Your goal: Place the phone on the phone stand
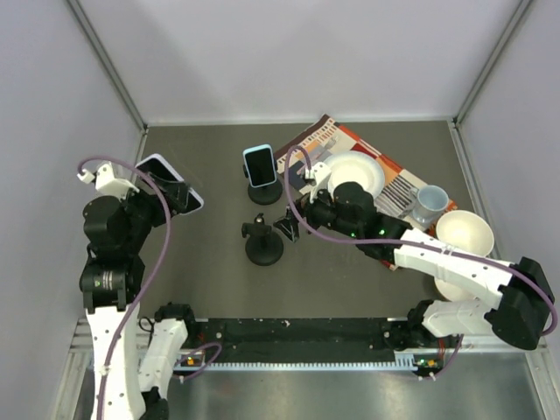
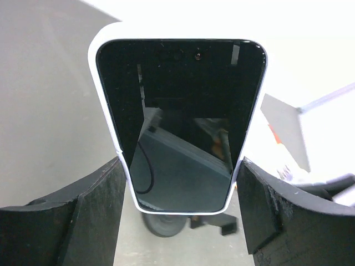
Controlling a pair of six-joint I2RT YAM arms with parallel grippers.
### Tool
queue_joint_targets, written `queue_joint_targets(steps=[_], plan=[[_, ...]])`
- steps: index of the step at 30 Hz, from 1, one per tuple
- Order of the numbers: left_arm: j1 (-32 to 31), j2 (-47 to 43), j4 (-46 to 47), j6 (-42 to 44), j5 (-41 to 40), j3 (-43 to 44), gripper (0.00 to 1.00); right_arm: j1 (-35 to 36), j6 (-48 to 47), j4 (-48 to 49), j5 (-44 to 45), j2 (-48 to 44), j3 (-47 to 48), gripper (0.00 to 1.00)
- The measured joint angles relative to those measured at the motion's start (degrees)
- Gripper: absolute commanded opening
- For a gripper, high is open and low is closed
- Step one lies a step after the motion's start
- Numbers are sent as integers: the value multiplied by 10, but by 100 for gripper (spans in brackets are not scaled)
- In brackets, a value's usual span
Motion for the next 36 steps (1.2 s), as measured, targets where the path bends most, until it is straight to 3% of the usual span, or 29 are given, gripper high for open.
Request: queue_joint_targets(steps=[6,12,17,21,27,31,36], plan=[[-76,-10,36,0,89,21,0,-4,45,-66,-14,-3,65,99],[-266,-3,60,22,65,-3,0,-55,110,-112,-48,-66,81,99],[-424,45,83,63,-6,-5,0,-69,132,-176,-85,-78,160,99],[-553,96,86,103,-114,-3,0,-69,137,-234,-131,-50,254,99],[-663,148,80,144,-243,-2,0,-59,126,-321,-158,-33,303,98],[-703,160,81,158,-310,2,0,-33,102,-377,-113,-14,307,78],[-738,181,81,170,-356,10,0,-13,85,-412,-78,9,306,66]])
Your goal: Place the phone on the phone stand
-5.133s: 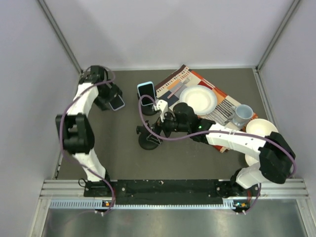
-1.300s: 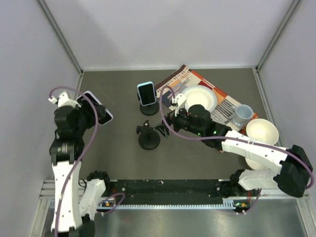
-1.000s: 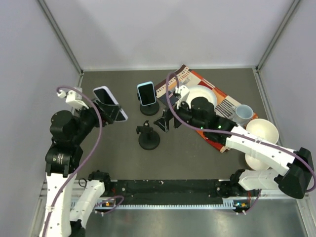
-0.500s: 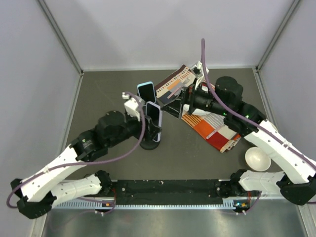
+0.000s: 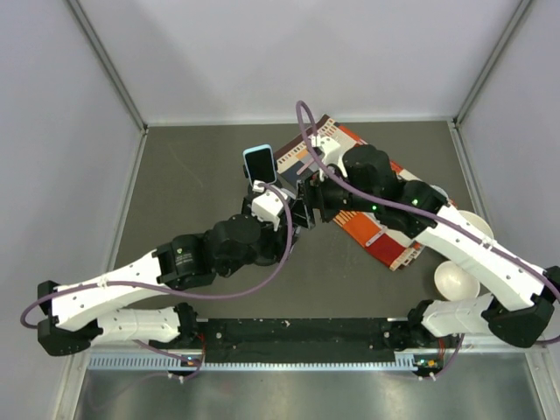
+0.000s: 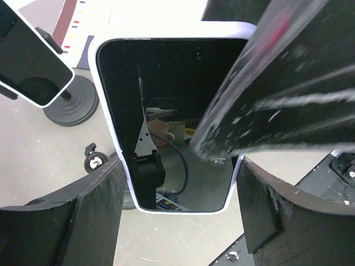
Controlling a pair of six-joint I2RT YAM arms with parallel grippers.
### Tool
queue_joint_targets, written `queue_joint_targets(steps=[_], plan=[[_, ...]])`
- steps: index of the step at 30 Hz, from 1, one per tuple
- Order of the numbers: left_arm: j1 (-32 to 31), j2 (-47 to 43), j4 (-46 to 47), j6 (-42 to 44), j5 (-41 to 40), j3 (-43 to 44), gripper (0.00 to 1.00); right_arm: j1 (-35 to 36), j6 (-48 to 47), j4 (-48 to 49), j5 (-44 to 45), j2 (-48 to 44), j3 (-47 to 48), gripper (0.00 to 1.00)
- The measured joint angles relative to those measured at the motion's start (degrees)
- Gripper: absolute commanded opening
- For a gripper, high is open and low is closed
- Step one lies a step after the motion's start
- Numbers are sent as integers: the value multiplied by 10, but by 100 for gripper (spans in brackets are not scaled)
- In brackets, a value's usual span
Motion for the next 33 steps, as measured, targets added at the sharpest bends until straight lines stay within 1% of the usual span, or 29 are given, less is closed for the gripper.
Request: queue_joint_targets(steps=[1,3,5,8,9,10,11,12,14,15,17,22,28,29,33], plan=[[-5,4,0,1,-5,2,0,4,-3,-3,2,5,0,60],[-12,13,0,6,-13,3,0,14,-8,-4,0,14,0,52],[-17,17,-1,12,-18,3,0,21,-13,-5,-5,22,0,50],[-19,18,0,18,-22,3,0,23,-15,-1,-15,24,-11,40],[-19,18,0,20,-22,3,0,23,-16,0,-17,24,-16,33],[-19,18,-1,23,-22,3,0,23,-17,2,-19,24,-20,31],[-19,18,-2,26,-22,3,0,23,-18,4,-21,23,-25,31],[-20,18,-3,28,-22,3,0,23,-19,6,-26,23,-30,34],[-22,19,-5,32,-21,4,0,21,-18,9,-35,23,-35,46],[-23,20,-8,34,-19,4,0,19,-18,12,-42,22,-38,49],[-24,20,-12,38,-15,4,0,11,-17,16,-61,22,-42,50],[-26,10,-17,44,-9,4,0,-22,-16,26,-109,18,-49,49],[-26,-2,-17,45,-6,4,0,-26,-12,38,-150,17,-49,42],[-26,-1,-17,45,-4,4,0,-26,-12,38,-152,17,-49,39],[-27,5,-19,45,-1,4,0,-26,-10,40,-156,17,-49,37]])
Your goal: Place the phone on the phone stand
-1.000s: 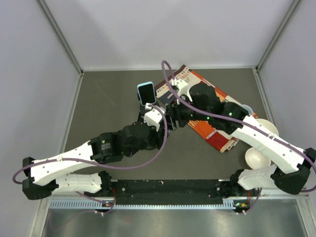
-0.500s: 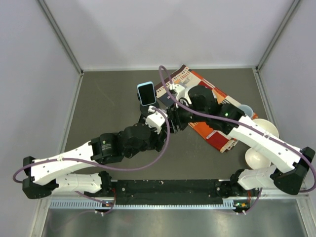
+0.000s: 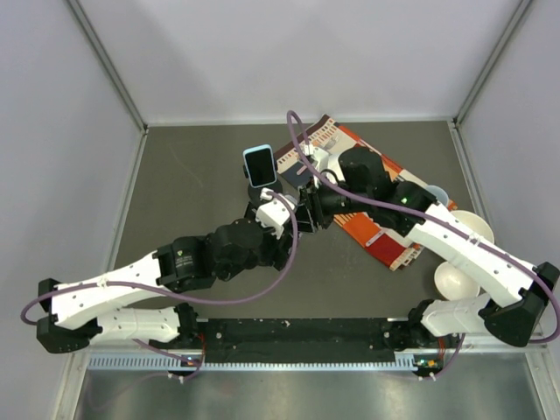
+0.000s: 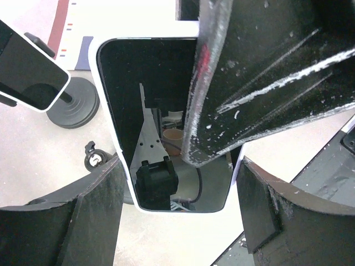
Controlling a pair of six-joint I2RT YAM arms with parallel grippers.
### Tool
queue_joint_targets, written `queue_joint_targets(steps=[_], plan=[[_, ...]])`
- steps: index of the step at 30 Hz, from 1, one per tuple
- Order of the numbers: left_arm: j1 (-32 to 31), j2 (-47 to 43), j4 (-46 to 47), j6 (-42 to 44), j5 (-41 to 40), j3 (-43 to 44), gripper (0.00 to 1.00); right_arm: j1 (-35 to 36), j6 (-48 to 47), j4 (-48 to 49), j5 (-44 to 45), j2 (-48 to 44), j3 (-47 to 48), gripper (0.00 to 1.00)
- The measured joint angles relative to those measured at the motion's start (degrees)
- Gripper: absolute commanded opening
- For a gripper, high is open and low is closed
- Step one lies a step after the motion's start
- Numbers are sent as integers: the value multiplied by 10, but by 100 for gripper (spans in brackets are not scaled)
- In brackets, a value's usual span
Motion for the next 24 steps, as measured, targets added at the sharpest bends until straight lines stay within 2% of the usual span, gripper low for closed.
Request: queue_joint_targets(steps=[1,4,6,7,9,10,12,13,16,19,22,24], plan=[[-1,2,-2,0,2,0,0,0,0,2,0,0,0,36],[-3,5,-8,0,6,0,0,0,-2,9,2,0,0,0],[-4,7,-13,3,-4,2,0,0,12,8,17,1,-2,0],[-4,8,-15,4,-7,2,3,-1,14,9,19,2,-4,0],[-4,10,-18,3,-8,2,24,-2,14,13,19,3,-9,0],[-4,10,-20,1,-8,2,47,-2,13,14,20,2,-12,0],[-4,9,-24,-1,-8,2,74,-2,14,25,28,-5,-23,0],[-5,7,-24,-3,-8,2,84,-1,15,33,32,-13,-32,0],[-11,-14,-15,-27,-18,-5,86,2,0,53,58,-57,-69,0],[-1,-82,-28,-83,-58,-10,81,-5,-24,48,110,-113,-104,0],[30,-139,-53,-152,-85,-10,69,-9,-44,47,156,-183,-139,0],[81,-160,-71,-187,-84,-16,58,-10,-58,51,170,-224,-151,0]])
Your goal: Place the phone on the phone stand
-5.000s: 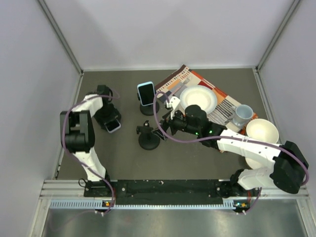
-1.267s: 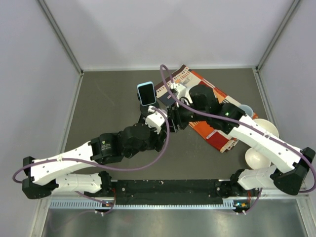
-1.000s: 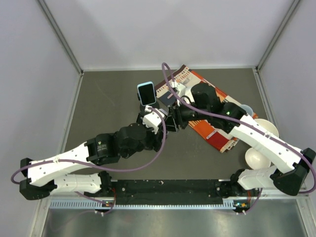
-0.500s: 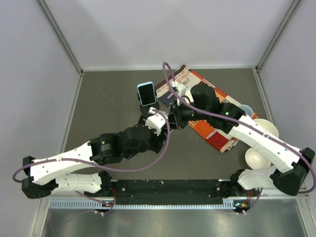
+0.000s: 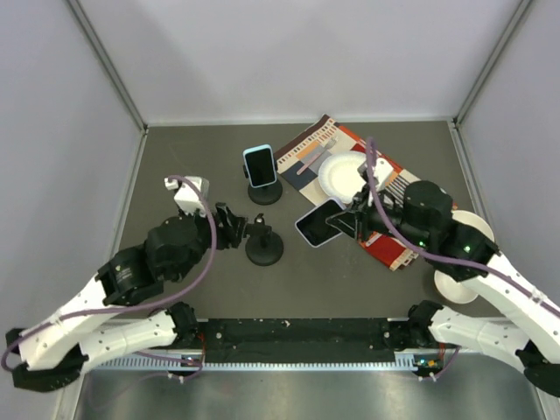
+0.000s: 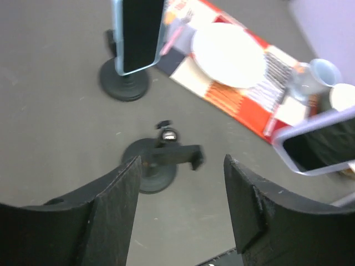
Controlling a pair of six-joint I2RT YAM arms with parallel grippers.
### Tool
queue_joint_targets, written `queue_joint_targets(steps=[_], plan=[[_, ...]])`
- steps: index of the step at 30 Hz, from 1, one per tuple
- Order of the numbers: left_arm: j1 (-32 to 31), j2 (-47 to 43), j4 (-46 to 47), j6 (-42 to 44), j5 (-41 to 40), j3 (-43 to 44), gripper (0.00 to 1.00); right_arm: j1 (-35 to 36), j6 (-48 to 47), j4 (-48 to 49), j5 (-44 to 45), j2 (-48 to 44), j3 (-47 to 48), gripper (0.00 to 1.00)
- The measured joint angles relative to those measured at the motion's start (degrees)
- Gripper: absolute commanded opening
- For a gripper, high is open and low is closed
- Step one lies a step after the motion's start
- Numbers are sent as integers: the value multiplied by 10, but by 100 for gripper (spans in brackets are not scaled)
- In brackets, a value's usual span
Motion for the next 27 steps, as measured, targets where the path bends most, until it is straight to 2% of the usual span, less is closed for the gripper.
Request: queue_joint_targets(steps=[3,6,12,16,27], plan=[[109,11,-12,-25,60,-34,53,0,-14,10,3,-33,-8,0],[156,39,-15,-27,96,-80,53,0,-23,23,-3,-40,-10,0],[159,39,9,-22,143,-153,54,0,-25,28,-33,-24,-22,0],[159,29,38,-15,149,-181,47,0,-25,30,-48,-13,-27,0],[159,40,98,22,143,-190,45,0,-18,66,-87,21,-34,0]])
